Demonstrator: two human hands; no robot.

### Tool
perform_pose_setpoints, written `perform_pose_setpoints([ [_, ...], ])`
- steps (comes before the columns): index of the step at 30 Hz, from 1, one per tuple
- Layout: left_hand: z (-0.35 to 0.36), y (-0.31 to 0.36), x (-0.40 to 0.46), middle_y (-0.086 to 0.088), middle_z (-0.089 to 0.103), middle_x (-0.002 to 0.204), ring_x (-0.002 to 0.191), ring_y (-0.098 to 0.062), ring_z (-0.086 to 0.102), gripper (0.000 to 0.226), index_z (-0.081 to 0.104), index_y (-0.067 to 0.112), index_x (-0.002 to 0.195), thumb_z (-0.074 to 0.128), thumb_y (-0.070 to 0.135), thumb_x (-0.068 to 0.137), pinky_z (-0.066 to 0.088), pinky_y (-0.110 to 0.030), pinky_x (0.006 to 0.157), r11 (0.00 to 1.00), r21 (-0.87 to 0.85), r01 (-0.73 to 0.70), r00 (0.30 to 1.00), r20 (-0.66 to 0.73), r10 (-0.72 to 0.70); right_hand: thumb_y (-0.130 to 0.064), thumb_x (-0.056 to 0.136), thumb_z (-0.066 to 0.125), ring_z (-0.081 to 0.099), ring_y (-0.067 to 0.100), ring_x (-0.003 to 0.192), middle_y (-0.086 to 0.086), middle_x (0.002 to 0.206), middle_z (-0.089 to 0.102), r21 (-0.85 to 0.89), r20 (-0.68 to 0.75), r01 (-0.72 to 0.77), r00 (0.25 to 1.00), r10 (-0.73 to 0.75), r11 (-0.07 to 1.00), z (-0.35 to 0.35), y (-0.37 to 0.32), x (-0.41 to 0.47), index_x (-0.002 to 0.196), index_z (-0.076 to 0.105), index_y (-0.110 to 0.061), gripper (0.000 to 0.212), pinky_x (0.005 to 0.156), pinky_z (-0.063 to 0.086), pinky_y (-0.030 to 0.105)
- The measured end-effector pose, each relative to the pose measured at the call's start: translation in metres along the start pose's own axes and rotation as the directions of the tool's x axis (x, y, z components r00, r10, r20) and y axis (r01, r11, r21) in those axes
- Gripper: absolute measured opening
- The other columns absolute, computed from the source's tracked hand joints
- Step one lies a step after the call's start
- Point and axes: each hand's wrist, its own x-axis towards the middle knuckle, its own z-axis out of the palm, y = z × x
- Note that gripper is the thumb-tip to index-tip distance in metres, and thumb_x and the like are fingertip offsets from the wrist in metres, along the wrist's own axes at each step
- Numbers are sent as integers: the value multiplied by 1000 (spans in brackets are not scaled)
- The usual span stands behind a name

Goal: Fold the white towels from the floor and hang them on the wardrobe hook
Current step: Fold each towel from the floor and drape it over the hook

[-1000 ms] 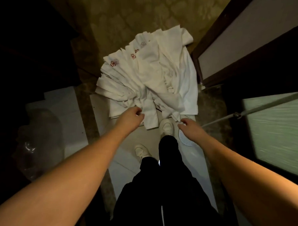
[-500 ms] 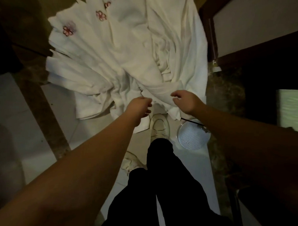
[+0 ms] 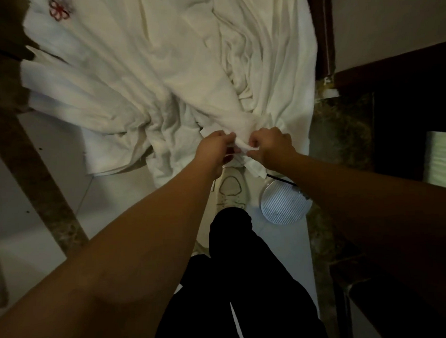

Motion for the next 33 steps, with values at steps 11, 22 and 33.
perform_pose_setpoints([
  [11,-54,49,-120,-5,57,76,62,-16,57,15,54,11,85,50,6,99,43,-21,55,960,-278,-43,999,7,46,-34,94,71,62,23,92,6,91,65,290,153,90,978,-139,953,-72,-46,-90,100,67,-8,27,78,43,30],
  [22,-104,134,-309,-1,58,47,38,-14,54,19,52,8,81,44,7,97,42,-25,55,954,-184,-237,971,-66,229,-49,90,70,62,9,84,-6,91,66,515,-60,220,973,-222,829,-210,-171,-228,89,64,-29,21,71,45,30],
  [33,-157,167,-568,8,71,97,91,-8,61,28,75,11,75,53,-5,82,43,-12,69,593,353,-724,610,-74,789,-42,90,74,59,-13,70,-18,83,69,413,-398,511,846,-355,754,-367,-303,-430,88,72,-29,13,58,43,5],
])
